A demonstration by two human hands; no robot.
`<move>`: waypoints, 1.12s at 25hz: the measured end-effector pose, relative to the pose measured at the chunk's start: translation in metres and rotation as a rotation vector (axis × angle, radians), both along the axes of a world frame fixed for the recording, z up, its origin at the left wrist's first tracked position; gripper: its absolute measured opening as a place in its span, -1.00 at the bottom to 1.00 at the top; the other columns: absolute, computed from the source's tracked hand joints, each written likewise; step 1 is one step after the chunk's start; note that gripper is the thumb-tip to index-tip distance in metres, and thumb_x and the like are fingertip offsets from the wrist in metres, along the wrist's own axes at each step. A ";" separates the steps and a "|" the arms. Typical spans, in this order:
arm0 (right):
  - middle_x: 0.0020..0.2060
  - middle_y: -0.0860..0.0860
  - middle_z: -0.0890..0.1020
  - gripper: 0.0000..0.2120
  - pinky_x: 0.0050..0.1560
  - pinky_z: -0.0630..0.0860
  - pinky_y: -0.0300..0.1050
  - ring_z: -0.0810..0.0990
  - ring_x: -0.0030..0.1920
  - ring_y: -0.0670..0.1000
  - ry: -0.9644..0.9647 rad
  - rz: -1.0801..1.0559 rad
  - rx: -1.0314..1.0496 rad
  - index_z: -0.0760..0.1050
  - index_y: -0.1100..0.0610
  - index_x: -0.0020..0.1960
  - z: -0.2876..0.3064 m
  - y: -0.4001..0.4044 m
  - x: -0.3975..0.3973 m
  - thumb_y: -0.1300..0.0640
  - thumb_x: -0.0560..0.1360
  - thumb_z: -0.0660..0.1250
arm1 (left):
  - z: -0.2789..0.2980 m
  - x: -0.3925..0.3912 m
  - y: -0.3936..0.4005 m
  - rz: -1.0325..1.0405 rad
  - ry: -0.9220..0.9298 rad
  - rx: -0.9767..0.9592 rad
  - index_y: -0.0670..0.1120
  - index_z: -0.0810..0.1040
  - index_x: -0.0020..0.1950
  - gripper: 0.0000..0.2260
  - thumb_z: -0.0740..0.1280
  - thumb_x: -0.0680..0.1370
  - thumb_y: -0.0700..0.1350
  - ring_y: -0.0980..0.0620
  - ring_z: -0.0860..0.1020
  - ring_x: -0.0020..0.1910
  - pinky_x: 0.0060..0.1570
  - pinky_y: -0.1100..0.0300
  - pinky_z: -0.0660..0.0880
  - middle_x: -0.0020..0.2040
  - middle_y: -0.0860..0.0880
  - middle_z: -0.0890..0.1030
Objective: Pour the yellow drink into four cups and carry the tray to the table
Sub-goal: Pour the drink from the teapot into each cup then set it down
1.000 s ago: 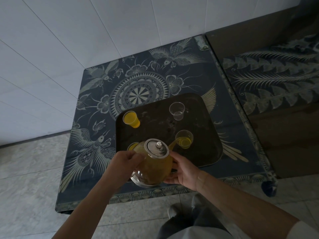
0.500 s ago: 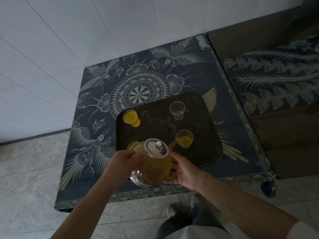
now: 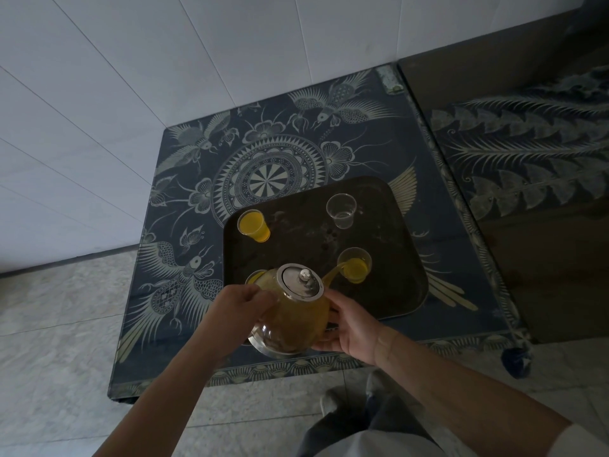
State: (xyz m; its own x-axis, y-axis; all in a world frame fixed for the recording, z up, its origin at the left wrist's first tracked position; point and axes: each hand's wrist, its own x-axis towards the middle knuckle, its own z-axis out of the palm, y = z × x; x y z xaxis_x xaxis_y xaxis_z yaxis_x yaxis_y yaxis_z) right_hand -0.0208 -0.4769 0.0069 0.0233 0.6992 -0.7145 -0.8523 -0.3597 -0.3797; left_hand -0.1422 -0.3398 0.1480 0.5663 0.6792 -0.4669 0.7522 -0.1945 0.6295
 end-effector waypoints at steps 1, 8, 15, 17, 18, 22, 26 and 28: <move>0.25 0.17 0.64 -0.45 0.22 0.58 0.23 0.60 0.23 0.32 0.000 0.001 0.001 0.52 0.04 0.36 0.000 0.000 0.000 -0.27 0.50 0.34 | 0.000 0.000 0.000 0.001 -0.003 -0.001 -0.24 0.56 -0.33 -0.68 0.35 0.55 -0.07 0.05 0.45 -0.39 -0.24 0.15 0.40 -0.43 -0.05 0.50; 0.25 0.16 0.64 -0.46 0.22 0.58 0.23 0.60 0.23 0.32 0.001 -0.008 0.000 0.53 0.04 0.35 -0.001 -0.002 0.001 -0.27 0.51 0.32 | -0.003 0.001 0.000 0.011 -0.006 0.002 -0.19 0.57 -0.37 -0.68 0.37 0.54 -0.07 0.04 0.46 -0.39 -0.23 0.12 0.40 -0.44 -0.05 0.52; 0.24 0.16 0.65 -0.42 0.20 0.59 0.22 0.59 0.24 0.32 0.005 -0.011 0.004 0.54 0.04 0.34 0.002 -0.002 0.002 -0.28 0.45 0.36 | 0.000 0.004 0.000 -0.024 -0.009 0.000 -0.17 0.57 -0.38 -0.67 0.36 0.55 -0.06 0.05 0.47 -0.39 -0.20 0.11 0.42 -0.43 -0.06 0.52; 0.24 0.16 0.65 -0.44 0.20 0.59 0.22 0.59 0.24 0.32 0.005 -0.010 0.005 0.54 0.05 0.34 0.002 -0.002 0.002 -0.27 0.48 0.34 | 0.000 0.004 0.001 -0.028 -0.006 -0.005 -0.21 0.57 -0.34 -0.67 0.36 0.55 -0.06 0.03 0.47 -0.38 -0.20 0.09 0.42 -0.42 -0.08 0.51; 0.24 0.17 0.65 -0.45 0.18 0.59 0.21 0.59 0.24 0.31 0.005 -0.009 0.004 0.54 0.05 0.34 0.003 -0.002 0.002 -0.27 0.50 0.33 | 0.000 0.004 0.001 -0.031 -0.001 0.001 -0.22 0.57 -0.34 -0.67 0.36 0.55 -0.05 0.03 0.47 -0.38 -0.20 0.09 0.42 -0.42 -0.08 0.51; 0.22 0.16 0.66 -0.46 0.14 0.61 0.19 0.60 0.23 0.30 0.006 -0.010 0.005 0.55 0.06 0.33 0.003 -0.002 0.001 -0.27 0.51 0.32 | 0.000 0.003 0.001 -0.027 -0.002 0.007 -0.21 0.56 -0.36 -0.66 0.36 0.55 -0.04 0.03 0.47 -0.38 -0.20 0.09 0.42 -0.42 -0.07 0.51; 0.22 0.15 0.66 -0.47 0.16 0.61 0.21 0.61 0.22 0.30 0.008 -0.020 -0.003 0.55 0.05 0.33 0.002 -0.003 0.000 -0.27 0.51 0.33 | 0.002 0.004 -0.001 -0.037 0.008 0.011 -0.13 0.56 -0.39 -0.67 0.37 0.55 -0.04 0.06 0.48 -0.40 -0.21 0.12 0.42 -0.45 -0.01 0.52; 0.22 0.15 0.66 -0.46 0.16 0.61 0.20 0.61 0.22 0.30 0.012 -0.017 -0.003 0.54 0.05 0.34 0.003 -0.003 0.000 -0.27 0.51 0.33 | 0.003 0.005 -0.001 -0.029 0.003 0.007 -0.13 0.56 -0.39 -0.67 0.37 0.54 -0.03 0.04 0.47 -0.39 -0.21 0.11 0.41 -0.43 -0.04 0.51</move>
State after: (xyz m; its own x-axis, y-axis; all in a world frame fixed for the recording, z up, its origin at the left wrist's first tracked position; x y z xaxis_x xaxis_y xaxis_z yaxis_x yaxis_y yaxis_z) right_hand -0.0205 -0.4795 0.0099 0.0265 0.6968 -0.7168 -0.8627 -0.3463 -0.3685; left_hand -0.1373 -0.3408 0.1506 0.5847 0.6656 -0.4638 0.7479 -0.2208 0.6260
